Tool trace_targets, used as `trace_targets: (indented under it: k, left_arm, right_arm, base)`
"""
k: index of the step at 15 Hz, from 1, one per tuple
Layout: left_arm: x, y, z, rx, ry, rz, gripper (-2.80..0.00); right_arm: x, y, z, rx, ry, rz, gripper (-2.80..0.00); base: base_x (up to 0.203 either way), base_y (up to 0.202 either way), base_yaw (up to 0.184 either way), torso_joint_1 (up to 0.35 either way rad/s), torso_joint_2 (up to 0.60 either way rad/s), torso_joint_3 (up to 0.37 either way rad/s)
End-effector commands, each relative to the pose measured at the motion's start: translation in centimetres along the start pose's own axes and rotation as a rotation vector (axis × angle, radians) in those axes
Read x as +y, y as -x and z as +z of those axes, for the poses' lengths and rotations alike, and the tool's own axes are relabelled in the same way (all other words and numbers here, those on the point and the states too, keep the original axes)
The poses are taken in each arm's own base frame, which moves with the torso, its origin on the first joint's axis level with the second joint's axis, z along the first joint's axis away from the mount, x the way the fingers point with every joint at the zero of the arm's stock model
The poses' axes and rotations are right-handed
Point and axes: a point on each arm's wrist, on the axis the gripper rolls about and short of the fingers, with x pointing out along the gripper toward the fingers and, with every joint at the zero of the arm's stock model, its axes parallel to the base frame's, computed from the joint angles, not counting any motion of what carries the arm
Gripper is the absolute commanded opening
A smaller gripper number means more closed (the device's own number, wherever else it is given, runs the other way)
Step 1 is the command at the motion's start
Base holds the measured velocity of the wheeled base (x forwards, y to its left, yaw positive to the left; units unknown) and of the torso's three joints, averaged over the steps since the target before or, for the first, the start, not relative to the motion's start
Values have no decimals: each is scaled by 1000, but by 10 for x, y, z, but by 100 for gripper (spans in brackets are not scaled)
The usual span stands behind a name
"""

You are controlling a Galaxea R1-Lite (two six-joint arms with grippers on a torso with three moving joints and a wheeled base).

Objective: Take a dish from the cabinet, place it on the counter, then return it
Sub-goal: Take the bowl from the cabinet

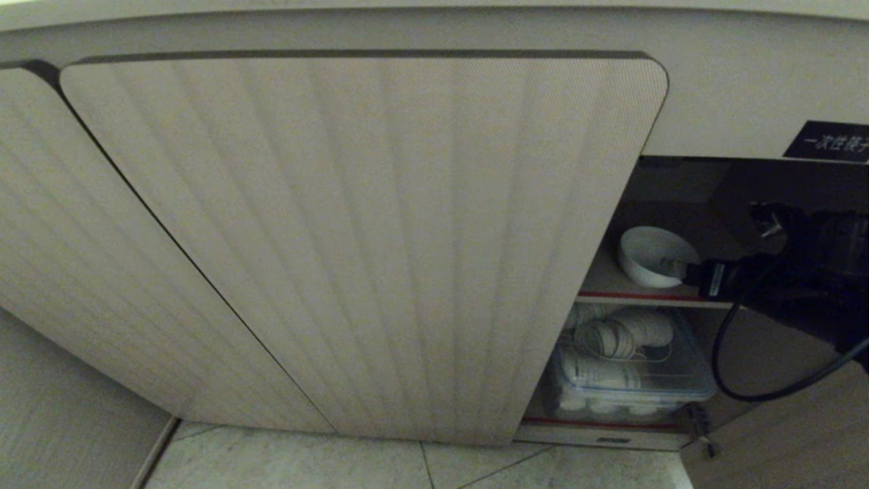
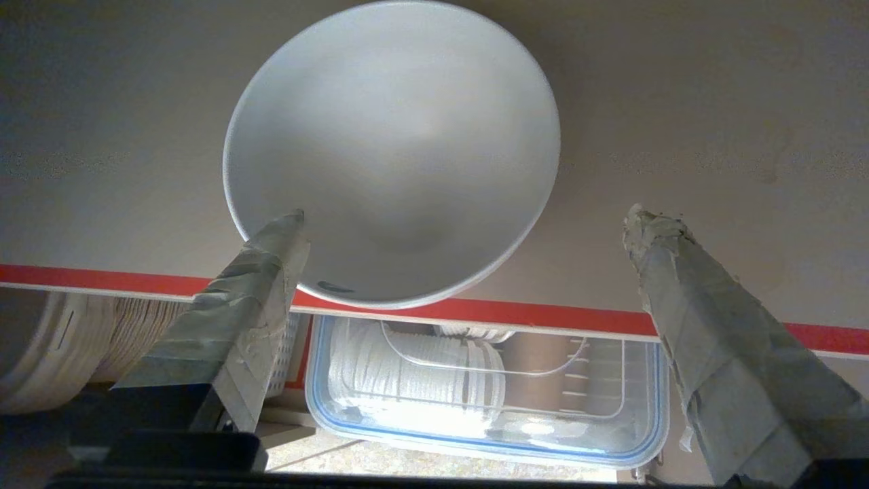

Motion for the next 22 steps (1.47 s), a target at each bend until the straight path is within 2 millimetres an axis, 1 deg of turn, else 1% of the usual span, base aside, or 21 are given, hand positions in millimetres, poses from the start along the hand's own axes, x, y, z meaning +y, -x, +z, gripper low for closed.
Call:
trace_targets:
  k: [1,7,10,12,17,22]
  left_arm:
    - [0,0,0,0,1,1,-280]
    - [0,0,0,0,1,1,-280]
    - [0,0,0,-1,1,1,-280]
    - [0,0,0,-1,1,1,-280]
    - [0,0,0,-1,1,1,-280]
    - [0,0,0,0,1,1,-280]
  right_arm:
    - [0,-2,2,-2,-1,1,0]
    - [0,-8,7,-11,-1,2,0]
    - [-1,-9,5,15,-4,0,0]
    - [-1,-9,4,30,-24,-1,0]
    - [-1,-14,12,37,-60,-3,0]
    - [-1,-16,13,42,-100,-5,0]
  base:
    - [0,0,0,0,0,0]
    - [0,0,0,0,0,0]
    - [0,0,0,0,0,0]
    - [0,0,0,0,0,0]
    - [0,0,0,0,0,0]
    - [0,0,0,0,0,0]
